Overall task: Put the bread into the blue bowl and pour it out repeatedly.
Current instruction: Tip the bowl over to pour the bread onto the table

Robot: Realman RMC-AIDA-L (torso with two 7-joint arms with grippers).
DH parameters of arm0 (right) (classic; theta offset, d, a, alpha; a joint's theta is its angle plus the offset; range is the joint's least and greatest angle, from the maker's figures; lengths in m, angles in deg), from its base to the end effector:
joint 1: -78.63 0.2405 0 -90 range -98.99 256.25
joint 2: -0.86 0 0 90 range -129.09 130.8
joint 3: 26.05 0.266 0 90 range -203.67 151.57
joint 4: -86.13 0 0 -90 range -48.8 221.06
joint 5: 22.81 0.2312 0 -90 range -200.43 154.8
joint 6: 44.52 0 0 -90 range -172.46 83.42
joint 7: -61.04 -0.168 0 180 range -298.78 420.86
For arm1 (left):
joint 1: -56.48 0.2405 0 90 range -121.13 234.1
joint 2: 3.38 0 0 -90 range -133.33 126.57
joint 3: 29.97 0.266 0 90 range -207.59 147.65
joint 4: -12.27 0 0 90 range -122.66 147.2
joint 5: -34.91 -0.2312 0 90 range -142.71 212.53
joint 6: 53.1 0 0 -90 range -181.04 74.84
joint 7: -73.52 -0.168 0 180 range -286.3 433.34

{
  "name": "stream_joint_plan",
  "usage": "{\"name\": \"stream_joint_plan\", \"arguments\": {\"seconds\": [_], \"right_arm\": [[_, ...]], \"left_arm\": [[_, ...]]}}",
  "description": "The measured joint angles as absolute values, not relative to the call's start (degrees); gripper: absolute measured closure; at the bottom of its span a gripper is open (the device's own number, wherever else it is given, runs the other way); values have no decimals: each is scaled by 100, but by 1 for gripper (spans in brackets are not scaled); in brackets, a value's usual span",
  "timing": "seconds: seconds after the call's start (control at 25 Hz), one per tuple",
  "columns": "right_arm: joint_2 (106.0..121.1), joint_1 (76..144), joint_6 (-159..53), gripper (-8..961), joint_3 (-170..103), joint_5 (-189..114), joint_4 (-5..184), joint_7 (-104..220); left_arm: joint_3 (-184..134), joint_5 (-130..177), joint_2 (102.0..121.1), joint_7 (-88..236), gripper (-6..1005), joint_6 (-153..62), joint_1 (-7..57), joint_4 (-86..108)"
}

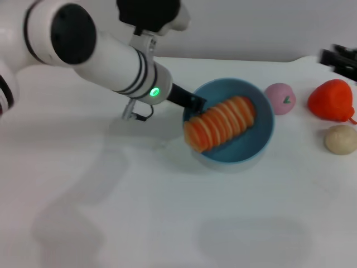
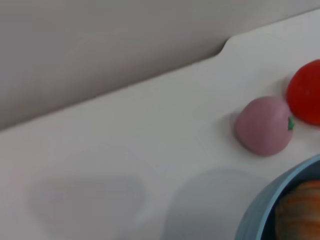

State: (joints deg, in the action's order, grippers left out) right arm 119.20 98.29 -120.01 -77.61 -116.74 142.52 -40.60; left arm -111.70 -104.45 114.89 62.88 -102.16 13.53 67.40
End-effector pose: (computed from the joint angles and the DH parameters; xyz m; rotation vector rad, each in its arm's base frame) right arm 0.2660 0.3863 0.0473 -2.3122 0.8789 0.8651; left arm -0.1650 0.4415 -0.1159 -2.3617 -1.0876 0.0882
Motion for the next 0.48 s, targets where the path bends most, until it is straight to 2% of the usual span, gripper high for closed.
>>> {"name": "stream_joint_plan", "arguments": {"seconds": [0.28,0.48], "right_arm": [[11760,9643,-12410,513,-6672,-12583,13827,-4487],[11693,9628,-13136,514,-6022,-13676,13810,-4707]], "left_arm": [[-10595,-10477,11491,6288,989,-8961,1467,6713],[-9890,-10486,11507,6289,990,-7116,1511,6163]]}}
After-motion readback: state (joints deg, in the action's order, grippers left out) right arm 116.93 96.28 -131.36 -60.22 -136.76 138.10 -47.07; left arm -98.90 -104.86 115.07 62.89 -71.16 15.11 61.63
